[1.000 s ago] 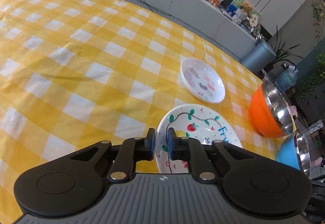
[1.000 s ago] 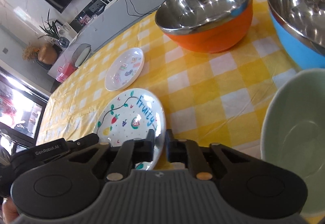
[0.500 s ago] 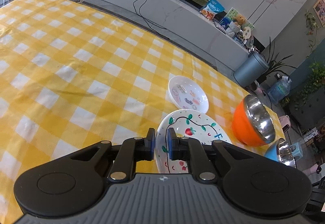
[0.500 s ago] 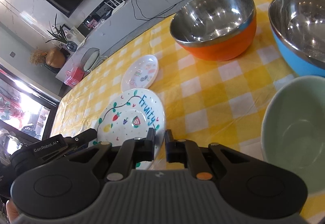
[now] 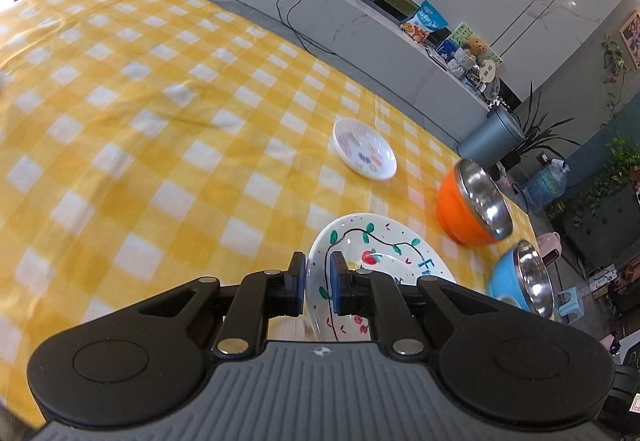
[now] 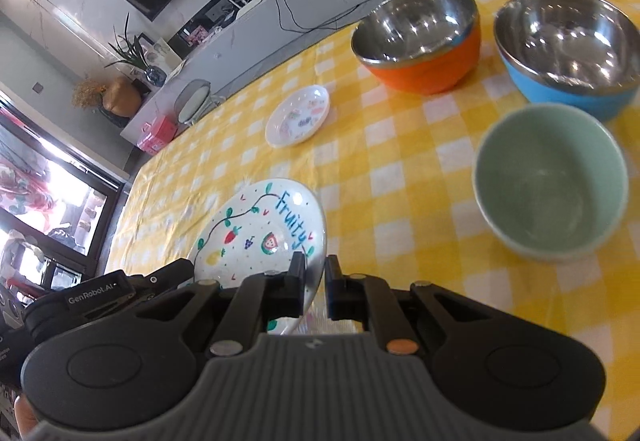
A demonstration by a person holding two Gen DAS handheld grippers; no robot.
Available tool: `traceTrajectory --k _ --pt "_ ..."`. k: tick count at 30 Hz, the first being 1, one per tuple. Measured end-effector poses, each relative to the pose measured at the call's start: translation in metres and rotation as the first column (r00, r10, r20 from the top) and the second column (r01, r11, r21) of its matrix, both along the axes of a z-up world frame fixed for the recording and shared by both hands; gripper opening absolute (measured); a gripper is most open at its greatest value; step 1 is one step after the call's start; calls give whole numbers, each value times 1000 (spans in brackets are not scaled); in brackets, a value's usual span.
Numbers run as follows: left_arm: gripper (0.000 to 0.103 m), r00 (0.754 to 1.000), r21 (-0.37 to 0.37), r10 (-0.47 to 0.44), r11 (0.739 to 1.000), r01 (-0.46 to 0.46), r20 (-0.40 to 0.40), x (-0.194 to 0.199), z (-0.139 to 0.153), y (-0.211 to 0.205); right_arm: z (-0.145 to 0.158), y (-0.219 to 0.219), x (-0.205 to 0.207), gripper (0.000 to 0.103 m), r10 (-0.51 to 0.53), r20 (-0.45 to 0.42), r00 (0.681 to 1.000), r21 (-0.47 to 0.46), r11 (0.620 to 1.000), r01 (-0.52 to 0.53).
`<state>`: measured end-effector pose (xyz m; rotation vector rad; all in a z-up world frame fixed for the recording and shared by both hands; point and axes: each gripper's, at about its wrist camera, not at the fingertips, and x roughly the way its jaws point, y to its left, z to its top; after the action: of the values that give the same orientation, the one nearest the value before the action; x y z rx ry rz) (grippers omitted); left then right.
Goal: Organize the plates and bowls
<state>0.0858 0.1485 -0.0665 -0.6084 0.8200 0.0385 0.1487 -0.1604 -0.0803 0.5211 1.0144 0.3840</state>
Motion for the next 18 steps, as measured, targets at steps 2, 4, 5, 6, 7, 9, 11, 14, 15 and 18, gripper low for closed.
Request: traceTrajectory --k 2,4,5,6,7,9,11,14,15,18 --pt "13 1000 -7 1 1000 -1 -5 -10 -1 -2 0 -3 -9 8 6 -7 1000 -2 1000 -6" --pt "13 1000 -8 -4 1000 4 -12 -18 -2 -4 0 -6 -18 8 13 -13 1000 -3 1000 -13" --pt "13 1000 -10 -6 1000 6 -14 -21 -3 -5 -1 -7 -22 8 15 -16 1000 -5 1000 -15" --pt "13 1000 -11 -8 1000 8 -17 -24 -4 -7 -2 -9 -26 8 16 -20 1000 -6 1000 -16" --pt "13 1000 -11 -10 1000 9 -18 -27 -5 -8 -3 -11 -29 8 16 -24 1000 -5 1000 -16" --pt "13 1000 -13 -9 1000 9 -21 -34 -6 -11 -7 -14 -34 8 15 -34 999 0 1000 -15" --pt "13 1000 -15 -10 1000 10 -25 -40 -9 -13 -10 -17 -39 8 16 -35 999 4 1000 -16" --pt "13 999 -15 -9 1000 9 -33 -47 -14 -17 -15 -20 -44 8 17 -35 999 7 1000 -16" --pt "13 999 -11 -9 1000 9 -36 -48 -16 -18 -17 -21 -45 8 14 -40 999 9 1000 -14" --pt "13 999 2 -8 1000 8 -46 -51 -19 -22 -23 -21 -46 8 20 -44 999 9 1000 -19"
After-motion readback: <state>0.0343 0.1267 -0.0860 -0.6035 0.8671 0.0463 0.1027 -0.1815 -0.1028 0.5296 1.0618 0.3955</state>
